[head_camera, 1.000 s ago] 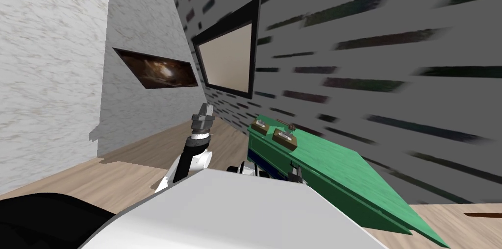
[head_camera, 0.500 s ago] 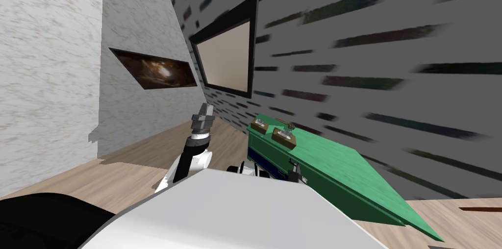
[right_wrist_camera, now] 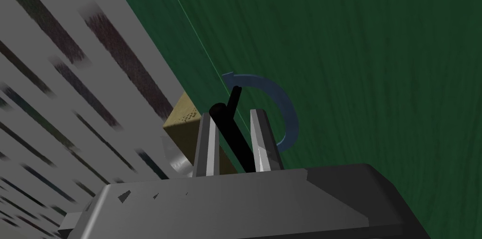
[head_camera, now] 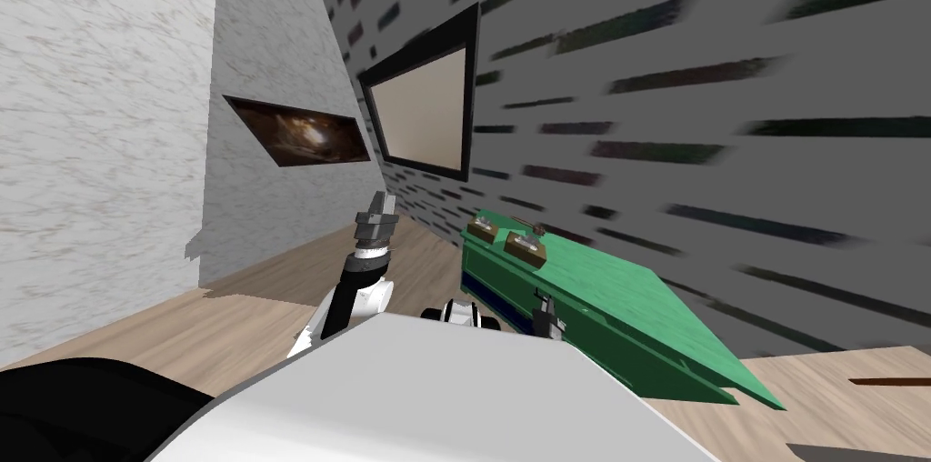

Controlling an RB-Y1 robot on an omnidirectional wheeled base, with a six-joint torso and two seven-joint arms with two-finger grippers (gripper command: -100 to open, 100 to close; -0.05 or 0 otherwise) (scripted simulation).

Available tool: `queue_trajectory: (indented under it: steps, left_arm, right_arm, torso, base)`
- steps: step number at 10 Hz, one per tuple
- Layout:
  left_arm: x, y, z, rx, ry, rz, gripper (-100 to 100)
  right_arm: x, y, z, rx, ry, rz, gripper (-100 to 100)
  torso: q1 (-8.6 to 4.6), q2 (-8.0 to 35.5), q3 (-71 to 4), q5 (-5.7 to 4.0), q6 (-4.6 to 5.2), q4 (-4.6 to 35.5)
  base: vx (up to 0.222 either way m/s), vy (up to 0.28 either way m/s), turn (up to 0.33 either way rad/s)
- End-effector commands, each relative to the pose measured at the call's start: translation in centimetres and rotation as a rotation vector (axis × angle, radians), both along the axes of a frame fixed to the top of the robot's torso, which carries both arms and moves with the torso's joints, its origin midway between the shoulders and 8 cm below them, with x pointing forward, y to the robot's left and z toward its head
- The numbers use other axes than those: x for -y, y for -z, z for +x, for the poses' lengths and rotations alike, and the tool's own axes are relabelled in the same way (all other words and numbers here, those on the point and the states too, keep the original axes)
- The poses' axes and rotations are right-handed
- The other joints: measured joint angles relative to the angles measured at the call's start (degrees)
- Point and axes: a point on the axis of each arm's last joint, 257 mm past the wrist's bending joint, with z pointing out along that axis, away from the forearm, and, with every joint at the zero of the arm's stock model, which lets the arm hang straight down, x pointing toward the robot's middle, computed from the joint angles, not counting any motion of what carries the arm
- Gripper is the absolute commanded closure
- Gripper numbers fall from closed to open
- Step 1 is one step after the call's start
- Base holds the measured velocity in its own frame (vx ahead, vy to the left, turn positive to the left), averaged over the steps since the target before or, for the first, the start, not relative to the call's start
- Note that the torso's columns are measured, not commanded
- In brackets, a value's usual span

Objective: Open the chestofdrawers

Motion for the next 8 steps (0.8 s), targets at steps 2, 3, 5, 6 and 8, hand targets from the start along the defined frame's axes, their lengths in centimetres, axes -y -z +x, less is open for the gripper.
queue_trajectory:
  steps: [2, 3, 5, 6, 8]
  left_arm:
    - [0.0, 0.0, 0.0, 0.0, 0.0, 0.0, 0]
    - [0.0, 0.0, 0.0, 0.0, 0.0, 0.0, 0]
    - [0.0, 0.0, 0.0, 0.0, 0.0, 0.0, 0]
    - [0.0, 0.0, 0.0, 0.0, 0.0, 0.0, 0]
    - [0.0, 0.0, 0.0, 0.0, 0.0, 0.0, 0]
  right_arm:
    - [-0.5, 0.4, 1.2, -0.009, -0.006, 0.025, 100]
    - [-0.3, 0.6, 1.1, -0.014, 0.006, 0.036, 100]
    - [-0.4, 0.3, 2.2, -0.012, -0.003, 0.029, 100]
    - [-0.2, 0.6, 2.0, -0.017, 0.007, 0.039, 100]
    - [-0.1, 0.4, 3.1, -0.018, 0.002, 0.031, 100]
  torso:
    - [0.0, 0.0, -0.1, 0.06, -0.05, 0.0]
    - [0.07, 0.0, 0.0, 0.01, -0.05, 0.0]
    - [0.07, 0.0, 0.0, 0.02, -0.1, 0.0]
    - [0.16, 0.0, 0.0, 0.02, -0.13, 0.0]
    - [0.13, 0.0, -0.1, 0.05, -0.17, 0.1]
  base:
    - [-0.064, 0.014, 0.017]
    - [-0.039, 0.01, 0.016]
    - [-0.072, 0.021, 0.011]
    - [-0.036, 0.011, 0.011]
    - [-0.077, 0.02, 0.023]
